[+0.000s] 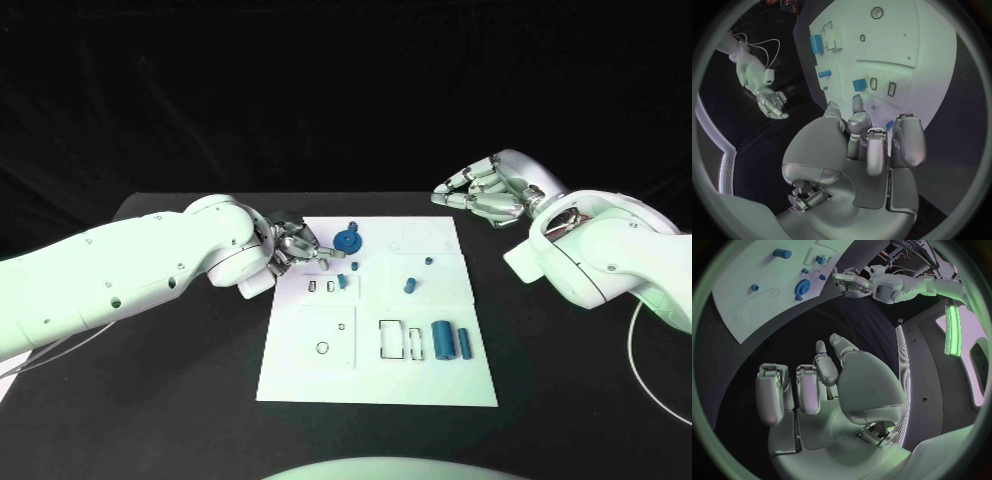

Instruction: Assemble the parts on the task board

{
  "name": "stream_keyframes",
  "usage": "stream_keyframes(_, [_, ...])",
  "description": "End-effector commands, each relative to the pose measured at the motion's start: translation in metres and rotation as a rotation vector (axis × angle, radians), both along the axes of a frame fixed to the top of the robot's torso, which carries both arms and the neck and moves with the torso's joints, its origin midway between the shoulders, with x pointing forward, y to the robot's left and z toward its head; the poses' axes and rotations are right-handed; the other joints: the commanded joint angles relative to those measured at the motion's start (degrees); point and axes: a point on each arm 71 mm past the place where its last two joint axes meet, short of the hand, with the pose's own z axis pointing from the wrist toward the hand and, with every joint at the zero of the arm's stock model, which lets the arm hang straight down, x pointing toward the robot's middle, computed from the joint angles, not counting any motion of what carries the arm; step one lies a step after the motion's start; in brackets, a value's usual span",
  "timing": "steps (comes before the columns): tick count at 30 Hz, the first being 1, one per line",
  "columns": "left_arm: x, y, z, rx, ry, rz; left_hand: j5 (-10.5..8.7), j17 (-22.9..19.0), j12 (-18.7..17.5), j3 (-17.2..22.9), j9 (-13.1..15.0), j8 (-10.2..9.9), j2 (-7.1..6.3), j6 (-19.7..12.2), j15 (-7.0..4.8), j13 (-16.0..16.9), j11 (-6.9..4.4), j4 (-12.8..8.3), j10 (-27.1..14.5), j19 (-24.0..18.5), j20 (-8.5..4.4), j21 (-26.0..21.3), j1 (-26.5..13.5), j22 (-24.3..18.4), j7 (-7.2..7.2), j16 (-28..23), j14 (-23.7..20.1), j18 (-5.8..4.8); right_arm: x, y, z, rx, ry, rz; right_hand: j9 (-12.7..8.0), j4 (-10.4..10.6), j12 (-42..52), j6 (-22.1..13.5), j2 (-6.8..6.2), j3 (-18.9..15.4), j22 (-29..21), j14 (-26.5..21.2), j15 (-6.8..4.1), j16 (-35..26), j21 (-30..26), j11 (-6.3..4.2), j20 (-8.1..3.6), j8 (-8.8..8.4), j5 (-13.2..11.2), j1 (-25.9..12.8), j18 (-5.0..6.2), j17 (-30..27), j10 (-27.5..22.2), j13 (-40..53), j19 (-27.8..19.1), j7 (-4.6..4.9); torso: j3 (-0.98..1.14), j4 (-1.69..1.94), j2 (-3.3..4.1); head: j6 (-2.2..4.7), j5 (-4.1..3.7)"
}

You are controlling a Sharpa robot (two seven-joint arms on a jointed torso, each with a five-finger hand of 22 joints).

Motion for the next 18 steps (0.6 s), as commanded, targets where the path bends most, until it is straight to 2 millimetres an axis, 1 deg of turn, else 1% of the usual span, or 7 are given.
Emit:
stream_keyframes(1, [0.002,-0.001,-0.002,0.171,0.041,-0.023,-0.41,15.06,1.13,-1.65,2.12,2.17,0.25,-0.46,-0.71,1.25,0.05,-0.02,0.71,0.55,-0.20,1.18,-1.66,1.64,-0.70,0.17,6.05,-0.98,0.001,0.001,-0.003,-0.036,0.024,-0.003,0.14,-0.01,7.69,-0.52,-0.12,-0.49,4.15,3.73,0.38,0.22,0.35,0.19,0.02,0.14,0.07,-0.55,0.26,2.02,0.09,9.87,0.71,0.09,0.04,-0.10,0.06,0.01,0.03])
stream_keyframes(4, [0.005,-0.005,-0.001,0.212,0.052,-0.028,-0.48,15.06,1.89,-3.13,4.06,4.02,0.63,-1.25,-0.93,2.13,-0.27,0.13,1.02,0.94,-0.49,2.23,-2.45,3.14,-0.95,0.17,6.05,-1.25,0.002,0.001,-0.003,-0.041,0.027,-0.004,0.24,0.09,7.66,-0.62,-0.14,-0.69,4.20,3.73,0.40,0.25,0.37,0.22,0.04,0.17,0.08,-0.62,0.26,2.07,0.01,9.89,0.72,0.12,-0.05,-0.05,0.04,-0.08,0.04])
stream_keyframes(6, [0.006,-0.007,-0.001,0.226,0.055,-0.031,-0.40,15.06,2.29,-4.50,6.16,5.88,1.09,-2.32,-1.20,2.58,-0.43,0.05,1.14,1.01,-0.70,2.69,-2.64,3.81,-1.23,0.17,6.05,-1.36,0.002,0.001,-0.004,-0.043,0.029,-0.005,0.25,0.10,7.65,-0.64,-0.15,-0.72,4.19,3.73,0.40,0.25,0.37,0.22,0.05,0.18,0.08,-0.63,0.26,2.06,0.00,9.89,0.72,0.12,-0.07,0.03,0.06,-0.14,0.02])
stream_keyframes(9, [0.009,-0.013,-0.002,0.252,0.066,-0.043,-0.54,15.06,2.60,-5.05,7.24,6.73,1.37,-2.99,-1.13,2.98,-0.59,0.07,1.27,1.28,-0.81,3.25,-2.23,4.64,-1.19,0.17,6.05,-1.51,0.003,0.001,-0.004,-0.046,0.031,-0.006,0.30,0.16,7.61,-0.71,-0.19,-0.84,4.16,3.72,0.42,0.24,0.35,0.24,0.06,0.19,0.09,-0.67,0.27,2.03,-0.05,9.87,0.70,0.13,-0.07,0.11,0.08,-0.23,-0.05])
stream_keyframes(14, [0.013,-0.017,-0.005,0.280,0.078,-0.054,-0.54,15.06,3.14,-5.79,8.68,7.87,1.69,-3.74,-1.19,3.61,-0.66,-0.01,1.55,1.64,-0.87,3.92,-1.63,5.64,-1.29,0.17,6.05,-1.70,0.003,0.002,-0.005,-0.049,0.035,-0.005,0.43,0.31,7.75,-0.91,-0.23,-1.15,4.13,3.69,0.46,0.21,0.34,0.28,0.10,0.20,0.14,-0.76,0.27,1.96,-0.06,10.05,0.69,0.18,-0.08,0.01,0.09,-0.42,0.04])
stream_keyframes(16, [0.015,-0.019,-0.005,0.296,0.079,-0.062,-0.54,15.06,3.38,-5.99,9.19,8.27,1.77,-3.92,-1.24,3.87,-0.71,-0.04,1.70,1.87,-0.90,4.30,-1.31,6.19,-1.34,0.17,6.05,-1.82,0.004,0.002,-0.005,-0.050,0.036,-0.006,0.45,0.33,7.96,-0.96,-0.22,-1.19,4.13,3.69,0.46,0.22,0.34,0.29,0.11,0.20,0.18,-0.75,0.27,1.98,0.04,10.23,0.69,0.19,-0.14,0.02,0.10,-0.53,-0.10])
stream_keyframes(18, [0.016,-0.021,-0.004,0.311,0.082,-0.072,-0.54,15.06,3.53,-6.18,9.62,8.61,1.85,-4.09,-1.27,4.03,-0.75,-0.05,1.79,2.01,-0.93,4.52,-1.08,6.52,-1.38,0.17,6.05,-1.88,0.004,0.002,-0.005,-0.051,0.038,-0.006,0.47,0.34,8.11,-1.00,-0.21,-1.23,4.13,3.69,0.47,0.23,0.33,0.29,0.12,0.20,0.21,-0.75,0.27,2.00,0.11,10.36,0.69,0.19,-0.16,-0.05,0.11,-0.63,0.01])
